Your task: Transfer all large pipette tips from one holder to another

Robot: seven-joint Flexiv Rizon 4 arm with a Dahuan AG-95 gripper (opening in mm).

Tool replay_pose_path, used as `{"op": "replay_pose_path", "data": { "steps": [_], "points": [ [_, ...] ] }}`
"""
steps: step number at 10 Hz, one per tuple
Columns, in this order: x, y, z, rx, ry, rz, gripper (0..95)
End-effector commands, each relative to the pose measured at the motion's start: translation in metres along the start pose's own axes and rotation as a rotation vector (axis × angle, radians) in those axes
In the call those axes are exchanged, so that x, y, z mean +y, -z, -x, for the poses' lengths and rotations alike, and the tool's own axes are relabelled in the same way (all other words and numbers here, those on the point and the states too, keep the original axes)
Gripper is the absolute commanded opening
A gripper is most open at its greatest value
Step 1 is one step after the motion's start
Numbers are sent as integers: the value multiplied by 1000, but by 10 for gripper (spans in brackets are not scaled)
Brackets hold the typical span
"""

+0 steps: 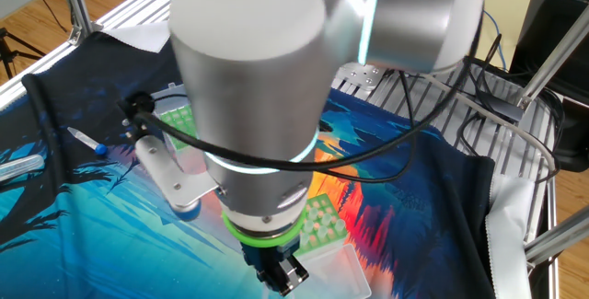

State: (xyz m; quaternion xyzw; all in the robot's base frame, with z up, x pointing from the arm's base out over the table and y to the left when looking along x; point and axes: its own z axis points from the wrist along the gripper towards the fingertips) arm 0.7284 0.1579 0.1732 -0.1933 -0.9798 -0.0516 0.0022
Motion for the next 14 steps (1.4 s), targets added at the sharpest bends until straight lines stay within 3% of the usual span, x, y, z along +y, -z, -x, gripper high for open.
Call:
{"op": "replay_pose_path", "data": {
  "steps": [1, 2, 4, 8, 10, 12, 14],
  "points": [
    [-1, 1, -2, -21, -31, -4, 0],
    [-1, 1, -2, -30, -44, -15, 0],
    [-1, 1, -2, -11, -44, -7, 0],
    [-4, -1, 0, -16, -18, -1, 0],
    [-18, 8, 5, -17, 31, -7, 0],
    [-52, 36, 5, -17, 92, -16, 0],
    [-82, 57, 5, -2, 154, -22, 0]
  ]
}}
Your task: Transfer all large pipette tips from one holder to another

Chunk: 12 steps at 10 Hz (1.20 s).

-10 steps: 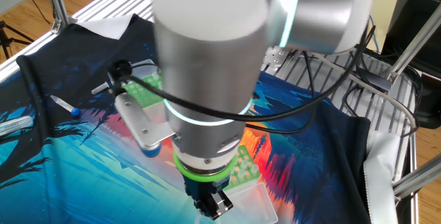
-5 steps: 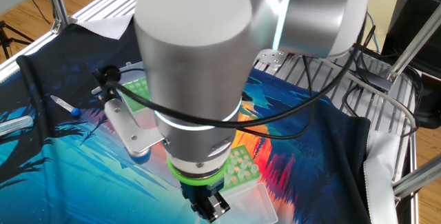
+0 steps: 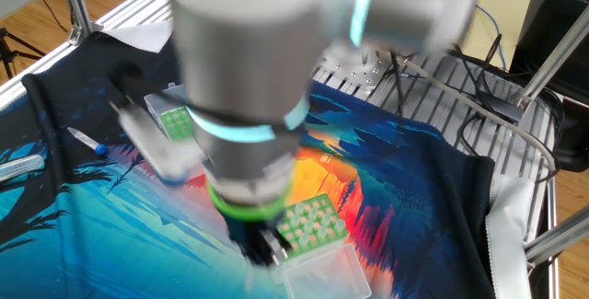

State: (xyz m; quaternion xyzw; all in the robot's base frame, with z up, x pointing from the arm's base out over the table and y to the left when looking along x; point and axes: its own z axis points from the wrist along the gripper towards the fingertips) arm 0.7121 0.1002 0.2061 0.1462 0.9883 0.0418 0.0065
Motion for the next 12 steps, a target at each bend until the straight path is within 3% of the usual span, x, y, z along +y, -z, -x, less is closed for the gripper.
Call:
{"op": "replay_pose_path", "data": {
  "steps": [1, 4, 7, 9, 12],
  "points": [
    [-40, 30, -7, 20, 80, -4, 0],
    [-83, 55, -13, 36, 132, 3, 0],
    [-111, 68, -20, 33, 163, 6, 0],
    [-122, 72, -23, 31, 173, 8, 0],
    [-122, 77, -24, 30, 163, 3, 0]
  ]
}}
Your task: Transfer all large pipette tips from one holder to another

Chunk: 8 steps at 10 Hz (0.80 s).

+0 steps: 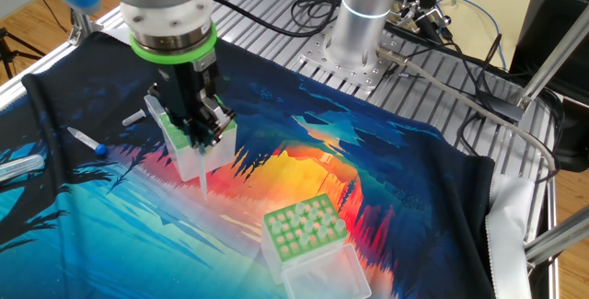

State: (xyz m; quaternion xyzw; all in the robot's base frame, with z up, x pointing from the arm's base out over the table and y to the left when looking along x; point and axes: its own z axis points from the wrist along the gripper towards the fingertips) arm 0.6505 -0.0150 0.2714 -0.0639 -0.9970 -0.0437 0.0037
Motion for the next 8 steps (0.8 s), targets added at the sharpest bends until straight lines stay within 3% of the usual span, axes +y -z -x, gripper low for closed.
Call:
{"op": "replay_pose_path", "data": {
  "steps": [1, 4, 8],
  "points": [
    [0, 1, 2, 2, -5, 5, 0],
    [0, 1, 2, 4, -2, 5, 0],
    [0, 1, 2, 2, -133, -20, 0]
  ]
}}
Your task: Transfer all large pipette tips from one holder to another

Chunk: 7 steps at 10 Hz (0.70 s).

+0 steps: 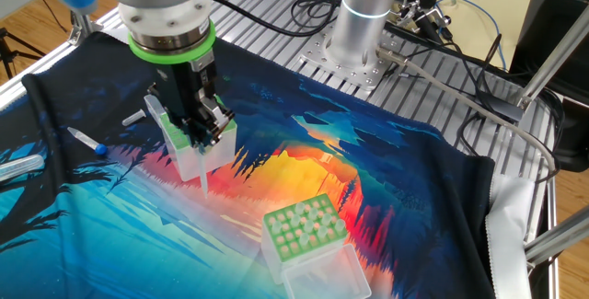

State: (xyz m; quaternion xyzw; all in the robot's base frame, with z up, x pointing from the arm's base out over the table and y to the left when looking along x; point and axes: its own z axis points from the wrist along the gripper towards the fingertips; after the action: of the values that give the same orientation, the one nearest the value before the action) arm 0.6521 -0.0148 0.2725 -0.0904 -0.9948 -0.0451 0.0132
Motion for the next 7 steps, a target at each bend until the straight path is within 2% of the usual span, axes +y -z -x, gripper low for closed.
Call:
{"op": "replay_pose_path", "data": {
  "steps": [1, 4, 7],
  "points": [
    [0, 0, 0, -24, -118, -19, 0],
    [0, 0, 0, -29, -164, -15, 0],
    [0, 0, 0, -17, -179, -7, 0]
  ]
}}
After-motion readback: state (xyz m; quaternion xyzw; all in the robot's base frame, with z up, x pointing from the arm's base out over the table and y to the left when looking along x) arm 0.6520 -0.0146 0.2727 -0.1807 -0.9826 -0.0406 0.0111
